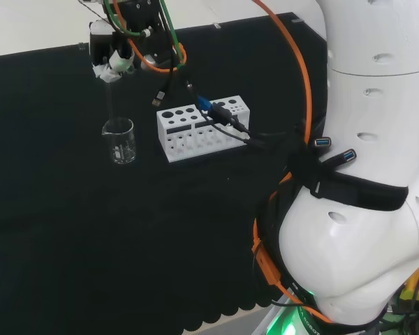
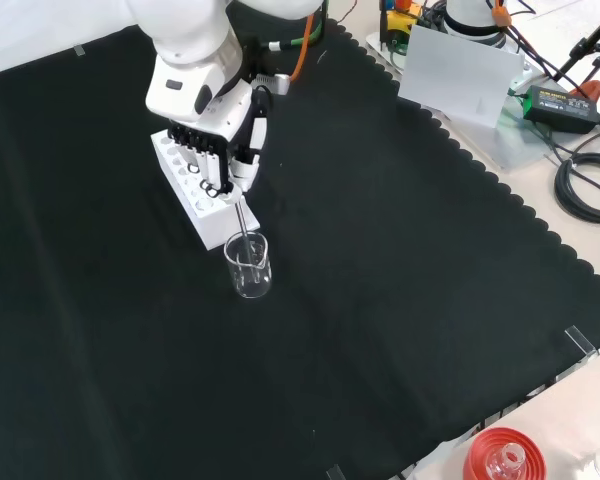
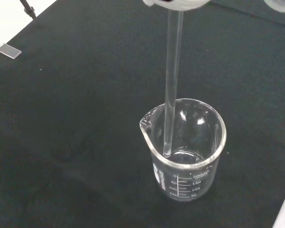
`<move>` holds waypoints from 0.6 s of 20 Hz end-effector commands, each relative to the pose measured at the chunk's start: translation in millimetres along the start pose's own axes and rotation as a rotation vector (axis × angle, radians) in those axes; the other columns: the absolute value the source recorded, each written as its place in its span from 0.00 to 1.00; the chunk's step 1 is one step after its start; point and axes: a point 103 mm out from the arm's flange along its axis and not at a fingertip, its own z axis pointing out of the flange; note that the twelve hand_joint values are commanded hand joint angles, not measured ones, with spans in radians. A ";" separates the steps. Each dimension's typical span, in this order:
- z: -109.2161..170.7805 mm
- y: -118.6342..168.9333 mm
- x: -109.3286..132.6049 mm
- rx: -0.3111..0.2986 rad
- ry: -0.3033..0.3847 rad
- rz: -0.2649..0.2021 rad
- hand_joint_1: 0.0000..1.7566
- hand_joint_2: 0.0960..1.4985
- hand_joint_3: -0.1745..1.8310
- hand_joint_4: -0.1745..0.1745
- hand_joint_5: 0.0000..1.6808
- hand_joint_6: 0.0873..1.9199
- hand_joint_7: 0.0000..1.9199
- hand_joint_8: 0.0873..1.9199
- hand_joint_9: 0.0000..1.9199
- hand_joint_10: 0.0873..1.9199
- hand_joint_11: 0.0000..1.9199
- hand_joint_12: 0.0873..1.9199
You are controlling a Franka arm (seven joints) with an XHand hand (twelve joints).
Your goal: Stir in the beaker to the left of the white test tube rack with the glass rod.
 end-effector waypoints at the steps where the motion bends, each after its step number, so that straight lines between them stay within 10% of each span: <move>1: -5.5 -9.7 -3.2 -0.013 -0.009 0.005 0.75 0.70 0.00 0.00 0.74 0.26 0.67 0.27 0.86 0.22 0.79 0.35; 12: -9.9 -18.6 -4.4 -0.018 0.000 0.018 0.75 0.70 0.00 0.00 0.74 0.26 0.67 0.27 0.86 0.22 0.79 0.35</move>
